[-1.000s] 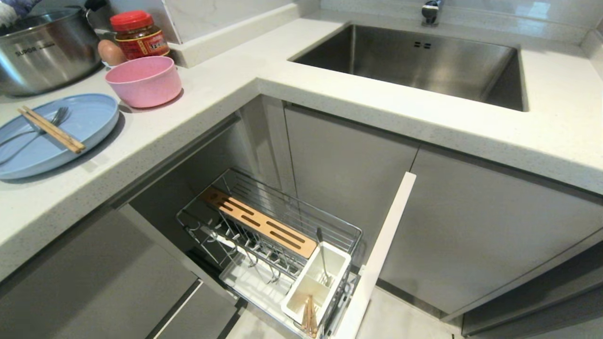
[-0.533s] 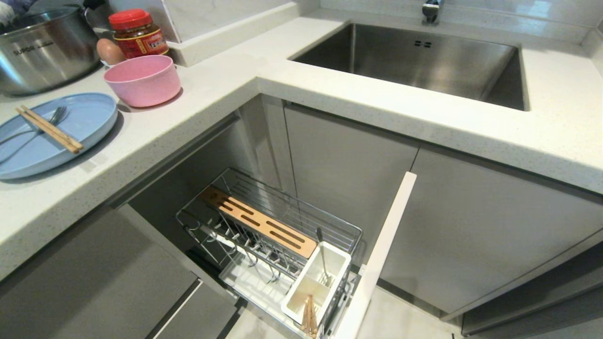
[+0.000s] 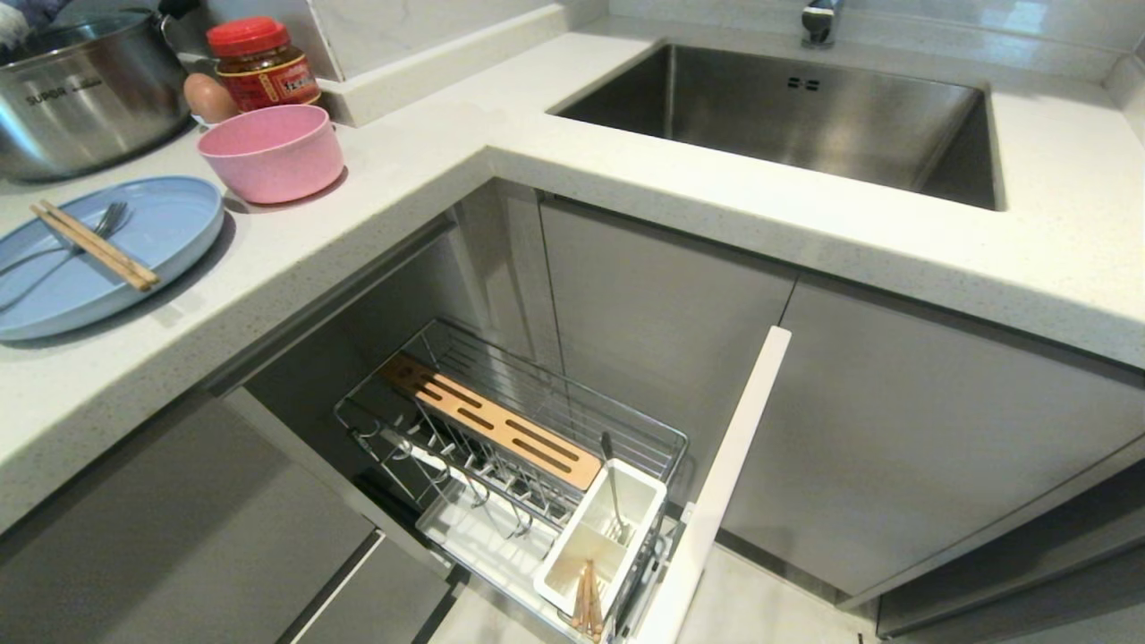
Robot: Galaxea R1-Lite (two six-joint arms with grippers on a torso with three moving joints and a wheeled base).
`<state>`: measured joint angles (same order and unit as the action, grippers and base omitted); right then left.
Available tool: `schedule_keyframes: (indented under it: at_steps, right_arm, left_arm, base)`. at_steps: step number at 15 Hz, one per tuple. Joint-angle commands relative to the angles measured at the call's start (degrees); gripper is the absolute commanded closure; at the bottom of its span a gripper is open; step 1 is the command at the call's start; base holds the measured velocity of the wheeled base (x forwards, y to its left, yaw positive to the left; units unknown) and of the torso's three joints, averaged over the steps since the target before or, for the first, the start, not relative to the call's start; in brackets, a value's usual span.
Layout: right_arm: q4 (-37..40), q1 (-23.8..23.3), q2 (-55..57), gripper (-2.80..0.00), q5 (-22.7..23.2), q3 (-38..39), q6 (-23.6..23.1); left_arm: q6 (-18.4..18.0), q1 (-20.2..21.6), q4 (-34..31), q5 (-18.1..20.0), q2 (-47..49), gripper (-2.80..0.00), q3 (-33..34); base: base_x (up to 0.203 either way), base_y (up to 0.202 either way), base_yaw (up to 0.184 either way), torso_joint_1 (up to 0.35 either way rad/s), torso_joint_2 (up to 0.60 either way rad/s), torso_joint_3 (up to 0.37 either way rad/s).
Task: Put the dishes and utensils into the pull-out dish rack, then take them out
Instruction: Pick up the chopsticks and place it in the cupboard
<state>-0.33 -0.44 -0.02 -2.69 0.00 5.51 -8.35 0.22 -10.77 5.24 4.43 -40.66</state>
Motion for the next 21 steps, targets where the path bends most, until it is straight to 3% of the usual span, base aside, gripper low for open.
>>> schedule_keyframes:
  at_steps: [1,4,6,8,11,13,17,21]
  right_arm:
    - [-0.02,0.0,-0.24,0.0,-0.03,0.0,0.03]
    - [-0.02,0.0,-0.23,0.0,-0.03,0.0,0.03]
    - [-0.02,0.0,-0.24,0.0,-0.03,0.0,0.03]
    - [-0.02,0.0,-0.23,0.0,-0.03,0.0,0.03]
    - [-0.02,0.0,-0.23,0.0,-0.03,0.0,0.03]
    - [-0.02,0.0,-0.24,0.0,-0.03,0.0,0.03]
    - [-0.02,0.0,-0.19,0.0,-0.03,0.0,0.03]
    - [-0.02,0.0,-0.24,0.0,-0.03,0.0,0.03]
  left_arm:
    - [-0.05,0.56,-4.05,1.07,11.33,0.0,-18.25]
    - [0.59,4.16,-6.46,2.0,28.01,0.0,-35.77]
    - [2.05,5.57,-7.23,1.95,35.74,0.0,-41.45]
    - [7.06,4.58,-7.5,-1.42,42.17,0.0,-43.24]
    - [18.09,3.62,-7.37,-6.95,52.08,0.0,-46.57]
    - [22.71,3.02,-7.67,-9.79,57.89,0.0,-47.55]
    - [24.48,2.97,-8.12,-18.1,64.42,0.0,-47.26]
    - [26.04,2.92,-9.22,-23.07,68.42,0.0,-47.57]
  base:
    - [0.0,0.0,0.0,0.0,0.0,0.0]
    - [0.0,0.0,0.0,0.0,0.0,0.0]
    - [0.0,0.0,0.0,0.0,0.0,0.0]
    - [0.0,0.0,0.0,0.0,0.0,0.0]
    - [0.0,0.0,0.0,0.0,0.0,0.0]
    - [0.0,0.0,0.0,0.0,0.0,0.0]
    - [0.0,0.0,0.0,0.0,0.0,0.0]
    - [0.0,0.0,0.0,0.0,0.0,0.0]
